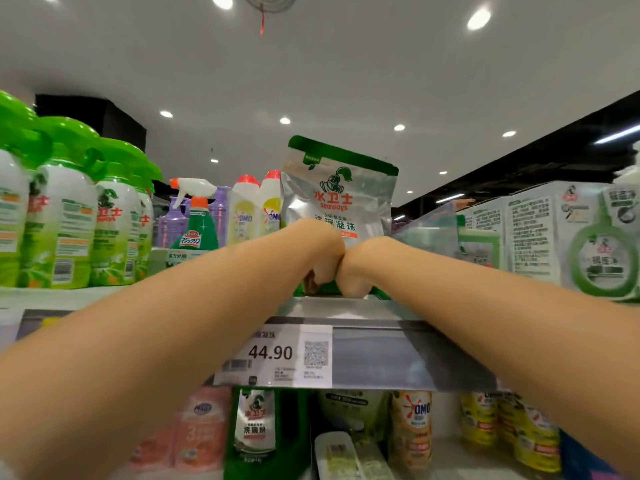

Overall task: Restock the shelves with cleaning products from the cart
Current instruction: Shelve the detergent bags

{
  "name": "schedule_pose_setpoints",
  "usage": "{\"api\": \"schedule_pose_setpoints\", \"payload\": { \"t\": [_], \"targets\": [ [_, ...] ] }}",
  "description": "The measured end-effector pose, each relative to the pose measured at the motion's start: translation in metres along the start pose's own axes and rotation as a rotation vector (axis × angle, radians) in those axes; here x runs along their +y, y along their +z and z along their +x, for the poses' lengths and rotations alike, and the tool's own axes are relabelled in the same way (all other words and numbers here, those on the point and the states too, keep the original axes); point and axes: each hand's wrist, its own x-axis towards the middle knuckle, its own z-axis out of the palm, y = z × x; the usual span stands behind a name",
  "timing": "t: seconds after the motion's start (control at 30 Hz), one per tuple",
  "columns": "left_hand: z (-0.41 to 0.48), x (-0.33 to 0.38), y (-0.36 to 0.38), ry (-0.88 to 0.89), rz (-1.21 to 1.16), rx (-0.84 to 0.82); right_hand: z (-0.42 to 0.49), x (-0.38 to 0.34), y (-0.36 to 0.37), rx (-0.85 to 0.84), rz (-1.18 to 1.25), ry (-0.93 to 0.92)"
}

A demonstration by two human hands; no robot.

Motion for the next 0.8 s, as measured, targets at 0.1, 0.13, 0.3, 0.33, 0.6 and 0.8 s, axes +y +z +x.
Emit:
{"api": "schedule_pose_setpoints", "payload": {
  "t": [0.1, 0.13, 0.3, 0.33, 0.6, 0.8],
  "targets": [
    [0.003, -0.001, 0.003, 0.015, 0.007, 0.192, 0.016, 0.002, 0.013, -0.091, 0.104, 0.091],
    [0.002, 0.000, 0.004, 0.006, 0.062, 0.205, 0.019, 0.002, 0.019, -0.120, 0.101, 0.119],
    [0.004, -0.005, 0.008, -0.004, 0.211, 0.250, 0.029, 0.008, 0.024, -0.133, 0.007, 0.078],
    [0.005, -0.005, 0.009, -0.008, 0.261, 0.229, 0.032, 0.009, 0.025, -0.123, 0.010, 0.052],
    [0.015, -0.009, 0.019, -0.035, 0.272, 0.080, 0.044, 0.011, 0.033, -0.064, 0.048, 0.049],
    [0.007, -0.010, 0.009, -0.065, -0.017, 0.217, 0.042, 0.017, 0.030, 0.118, 0.285, 0.090]
  ]
}}
